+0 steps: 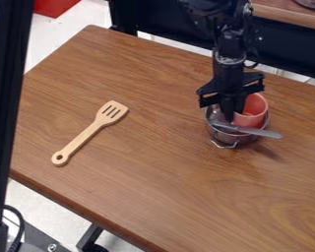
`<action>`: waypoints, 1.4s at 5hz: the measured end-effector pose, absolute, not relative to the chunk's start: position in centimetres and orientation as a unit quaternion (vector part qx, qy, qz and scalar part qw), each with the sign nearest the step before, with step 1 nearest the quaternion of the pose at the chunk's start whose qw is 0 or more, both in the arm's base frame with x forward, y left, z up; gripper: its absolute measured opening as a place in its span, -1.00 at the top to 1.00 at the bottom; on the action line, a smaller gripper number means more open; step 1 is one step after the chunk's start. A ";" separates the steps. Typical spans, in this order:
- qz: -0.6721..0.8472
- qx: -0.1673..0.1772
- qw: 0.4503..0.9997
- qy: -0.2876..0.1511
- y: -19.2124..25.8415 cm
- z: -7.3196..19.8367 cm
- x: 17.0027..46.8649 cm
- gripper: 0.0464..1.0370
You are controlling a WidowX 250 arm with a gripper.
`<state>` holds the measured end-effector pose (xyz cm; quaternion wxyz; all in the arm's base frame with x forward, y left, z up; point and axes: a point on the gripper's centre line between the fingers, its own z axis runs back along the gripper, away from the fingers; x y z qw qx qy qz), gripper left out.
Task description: Take the pink cup from the silver pot and put it in the left side
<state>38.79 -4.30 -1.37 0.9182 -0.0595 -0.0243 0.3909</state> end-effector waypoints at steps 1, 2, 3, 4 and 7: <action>0.400 -0.068 0.914 -0.017 -3.9 -1.1 38.9 0.98; 0.408 -0.078 0.910 -0.013 -3.6 -0.5 38.9 0.98; 0.406 -0.096 0.908 -0.031 -3.1 1.9 39.3 0.98; 0.409 -0.103 0.904 -0.072 -1.9 4.2 38.9 0.98; 0.436 -0.057 0.896 -0.057 7.1 5.7 36.1 0.98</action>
